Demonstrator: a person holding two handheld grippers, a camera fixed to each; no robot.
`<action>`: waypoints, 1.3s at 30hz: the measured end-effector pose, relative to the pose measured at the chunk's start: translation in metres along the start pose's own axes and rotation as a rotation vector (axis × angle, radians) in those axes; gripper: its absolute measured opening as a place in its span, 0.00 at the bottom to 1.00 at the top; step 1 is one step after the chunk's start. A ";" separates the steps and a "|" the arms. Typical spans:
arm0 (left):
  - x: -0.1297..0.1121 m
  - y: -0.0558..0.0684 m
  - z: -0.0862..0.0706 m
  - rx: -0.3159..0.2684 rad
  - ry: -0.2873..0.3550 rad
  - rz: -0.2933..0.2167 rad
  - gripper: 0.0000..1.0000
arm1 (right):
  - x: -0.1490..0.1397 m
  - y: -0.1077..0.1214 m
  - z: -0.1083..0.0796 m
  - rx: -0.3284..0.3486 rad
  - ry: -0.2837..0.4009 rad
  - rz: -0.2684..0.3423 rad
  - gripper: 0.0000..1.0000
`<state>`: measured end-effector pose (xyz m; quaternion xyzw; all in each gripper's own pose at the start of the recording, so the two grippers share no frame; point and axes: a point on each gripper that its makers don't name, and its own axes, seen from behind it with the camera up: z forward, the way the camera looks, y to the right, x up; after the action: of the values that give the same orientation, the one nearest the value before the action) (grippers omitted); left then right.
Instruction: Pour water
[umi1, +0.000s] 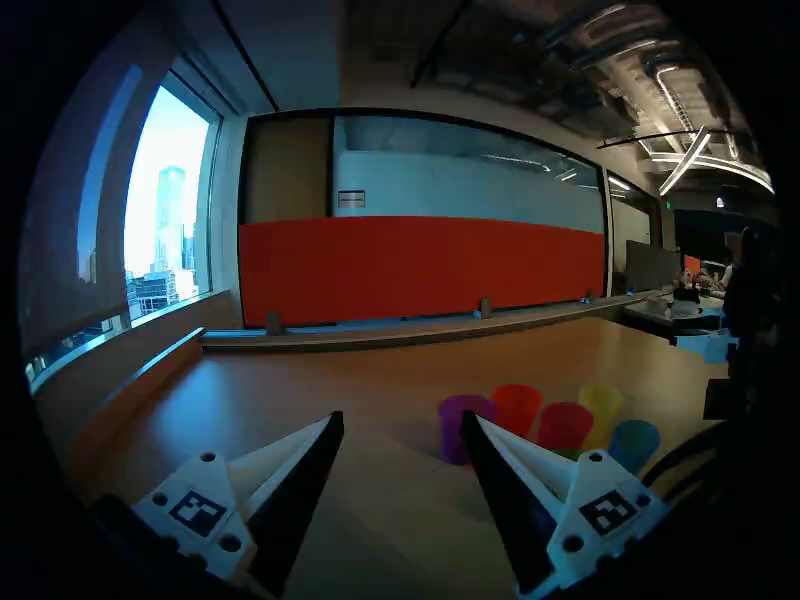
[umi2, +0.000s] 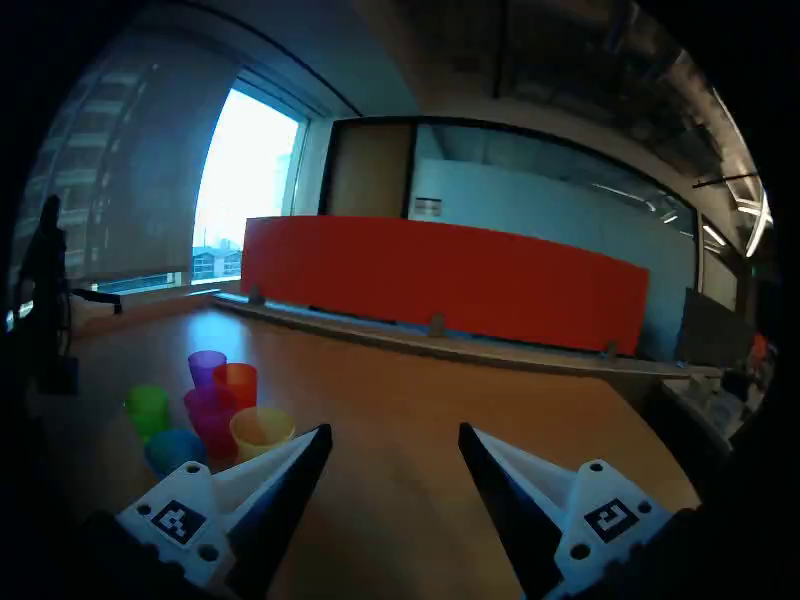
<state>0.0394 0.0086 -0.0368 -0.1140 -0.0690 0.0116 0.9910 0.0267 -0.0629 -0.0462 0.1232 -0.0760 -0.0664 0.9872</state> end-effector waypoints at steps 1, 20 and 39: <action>0.000 -0.001 0.000 0.005 0.003 -0.001 0.86 | 0.001 0.002 0.000 -0.012 0.009 0.003 0.98; 0.015 -0.010 0.002 0.094 0.126 -0.026 0.86 | 0.030 0.027 0.001 -0.180 0.123 0.040 0.98; 0.004 -0.033 0.001 0.253 0.190 -0.009 0.86 | 0.032 0.038 0.004 -0.226 0.113 0.120 0.99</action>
<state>0.0431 -0.0232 -0.0274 0.0116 0.0266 0.0049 0.9996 0.0614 -0.0322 -0.0288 0.0102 -0.0195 -0.0084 0.9997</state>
